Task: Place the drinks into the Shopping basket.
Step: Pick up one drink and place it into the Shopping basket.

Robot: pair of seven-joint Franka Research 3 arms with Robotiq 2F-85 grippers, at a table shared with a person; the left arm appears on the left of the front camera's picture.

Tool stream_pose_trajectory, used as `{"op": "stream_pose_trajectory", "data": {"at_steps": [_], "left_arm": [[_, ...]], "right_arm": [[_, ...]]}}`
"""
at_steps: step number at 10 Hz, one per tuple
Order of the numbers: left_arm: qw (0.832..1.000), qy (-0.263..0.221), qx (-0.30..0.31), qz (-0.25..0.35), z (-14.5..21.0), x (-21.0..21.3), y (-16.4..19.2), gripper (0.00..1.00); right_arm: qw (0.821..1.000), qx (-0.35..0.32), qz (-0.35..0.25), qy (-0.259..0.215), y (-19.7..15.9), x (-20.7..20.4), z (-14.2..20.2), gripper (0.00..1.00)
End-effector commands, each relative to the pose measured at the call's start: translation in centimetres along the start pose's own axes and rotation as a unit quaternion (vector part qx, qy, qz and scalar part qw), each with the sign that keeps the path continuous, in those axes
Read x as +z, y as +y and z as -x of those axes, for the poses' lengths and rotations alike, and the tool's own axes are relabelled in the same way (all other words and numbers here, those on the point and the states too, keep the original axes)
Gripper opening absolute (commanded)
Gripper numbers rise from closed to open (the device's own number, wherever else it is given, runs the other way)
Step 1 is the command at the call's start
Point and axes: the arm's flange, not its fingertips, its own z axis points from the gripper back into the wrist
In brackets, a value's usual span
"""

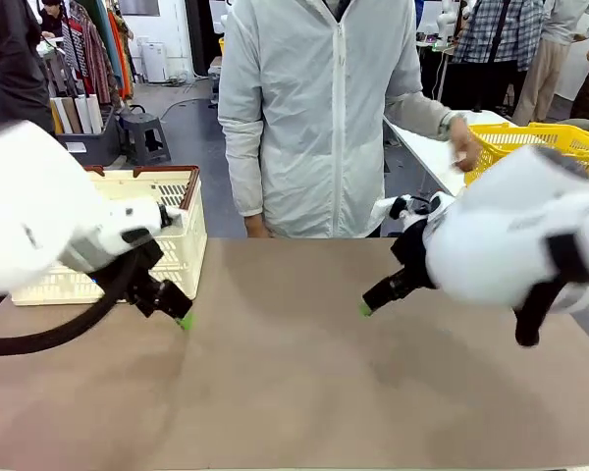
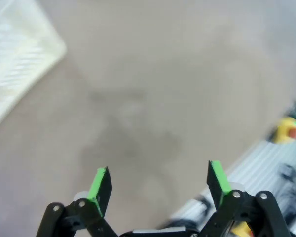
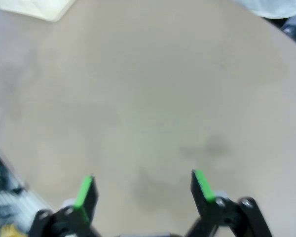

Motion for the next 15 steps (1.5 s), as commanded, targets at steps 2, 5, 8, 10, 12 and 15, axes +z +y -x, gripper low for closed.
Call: {"op": "stream_pose_trajectory", "data": {"at_steps": [2,5,8,10,12,15], "left_arm": [[0.969,-0.065,0.052,0.233,2.4,12.3,2.9,1.0],[0.923,-0.224,0.102,0.297,10.8,22.5,11.0,1.0],[0.842,-0.371,0.223,0.322,22.1,25.1,20.9,1.0],[0.8,-0.418,0.283,0.325,27.4,23.2,24.9,1.0],[0.8,-0.417,0.298,0.313,29.1,22.1,25.8,1.0],[0.798,-0.413,0.316,0.305,30.1,21.4,26.5,1.0]], "right_arm": [[0.981,-0.079,-0.152,-0.095,-4.6,14.4,3.7,1.0],[0.933,-0.183,-0.205,-0.231,-12.5,24.4,10.8,1.0],[0.866,-0.32,-0.214,-0.318,-21.5,27.8,18.4,1.0],[0.83,-0.37,-0.235,-0.345,-25.7,27.6,22.2,1.0],[0.82,-0.378,-0.237,-0.36,-26.6,27.1,24.0,1.0],[0.814,-0.397,-0.23,-0.358,-26.6,26.7,24.6,1.0]]}}
